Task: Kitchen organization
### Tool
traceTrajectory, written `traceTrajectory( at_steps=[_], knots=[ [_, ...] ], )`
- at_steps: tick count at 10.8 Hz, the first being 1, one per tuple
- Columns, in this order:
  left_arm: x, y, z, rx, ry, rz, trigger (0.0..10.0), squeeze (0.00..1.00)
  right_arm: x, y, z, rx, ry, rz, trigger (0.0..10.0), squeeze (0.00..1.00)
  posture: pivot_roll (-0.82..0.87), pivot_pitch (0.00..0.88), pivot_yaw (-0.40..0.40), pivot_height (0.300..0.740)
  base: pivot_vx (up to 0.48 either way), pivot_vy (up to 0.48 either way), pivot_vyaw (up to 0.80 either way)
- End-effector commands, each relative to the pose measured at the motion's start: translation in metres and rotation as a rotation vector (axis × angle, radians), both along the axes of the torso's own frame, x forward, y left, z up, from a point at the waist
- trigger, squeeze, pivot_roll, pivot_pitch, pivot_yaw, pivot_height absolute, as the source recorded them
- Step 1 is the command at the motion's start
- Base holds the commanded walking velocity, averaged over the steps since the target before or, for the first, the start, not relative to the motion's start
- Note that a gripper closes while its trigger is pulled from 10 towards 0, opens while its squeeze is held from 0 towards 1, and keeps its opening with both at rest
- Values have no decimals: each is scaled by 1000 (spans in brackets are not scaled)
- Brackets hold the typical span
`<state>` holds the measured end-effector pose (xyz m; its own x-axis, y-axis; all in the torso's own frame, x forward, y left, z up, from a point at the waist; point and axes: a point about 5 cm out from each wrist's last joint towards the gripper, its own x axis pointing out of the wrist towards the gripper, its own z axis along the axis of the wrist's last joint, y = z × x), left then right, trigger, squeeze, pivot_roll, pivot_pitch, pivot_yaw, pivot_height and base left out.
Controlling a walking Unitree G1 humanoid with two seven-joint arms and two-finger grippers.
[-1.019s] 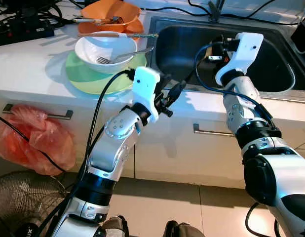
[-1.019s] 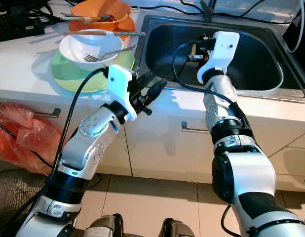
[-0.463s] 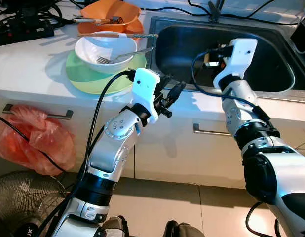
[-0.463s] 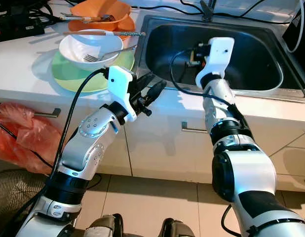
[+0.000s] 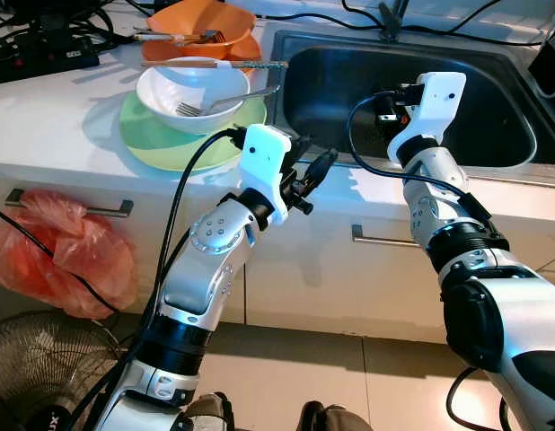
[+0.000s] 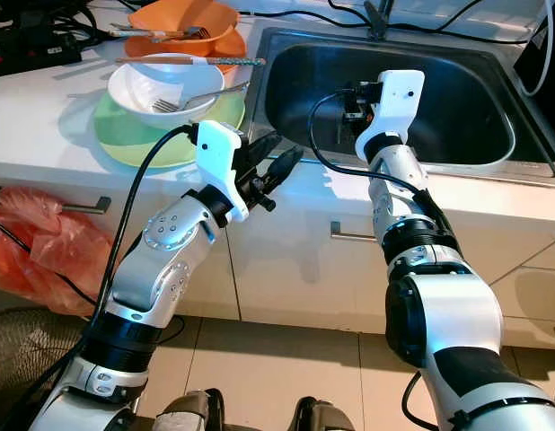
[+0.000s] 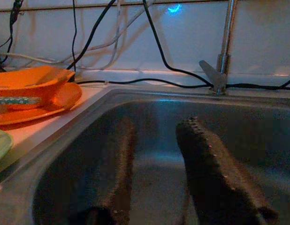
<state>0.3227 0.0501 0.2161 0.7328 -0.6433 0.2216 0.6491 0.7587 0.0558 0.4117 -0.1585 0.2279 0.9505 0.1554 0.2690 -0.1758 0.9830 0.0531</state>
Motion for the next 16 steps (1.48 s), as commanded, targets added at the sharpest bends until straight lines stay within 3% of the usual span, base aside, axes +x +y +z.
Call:
traceTrajectory(
  at_steps=[1,7,8,9,12,13,16],
  knots=[
    [-4,-3,2,7,-12,-15,10000,0,1,0,3,-1,-10,0,10000,1000,176,143,-75,740,0,0,0],
    [-4,-3,2,7,-12,-16,10000,0,0,1,1,-6,-8,8,10000,1000,176,143,-74,740,0,0,0],
    [-3,2,19,-34,-94,36,10000,0,-24,10,43,356,-286,92,10000,0,141,163,-59,740,0,0,0],
    [-2,3,21,-42,-102,42,10000,0,-32,11,45,404,-325,109,10000,0,134,164,-57,740,0,0,0],
    [-1,3,21,-48,-104,48,10000,0,-31,8,37,410,-298,98,10000,0,136,164,-61,740,0,0,0],
    [-1,4,22,-48,-113,61,10000,0,-40,8,34,436,-269,108,10000,0,137,166,-61,740,0,0,0],
    [1,8,22,-14,-144,100,10000,0,-55,5,9,503,-212,117,10000,0,133,167,-57,740,0,0,0]
  ],
)
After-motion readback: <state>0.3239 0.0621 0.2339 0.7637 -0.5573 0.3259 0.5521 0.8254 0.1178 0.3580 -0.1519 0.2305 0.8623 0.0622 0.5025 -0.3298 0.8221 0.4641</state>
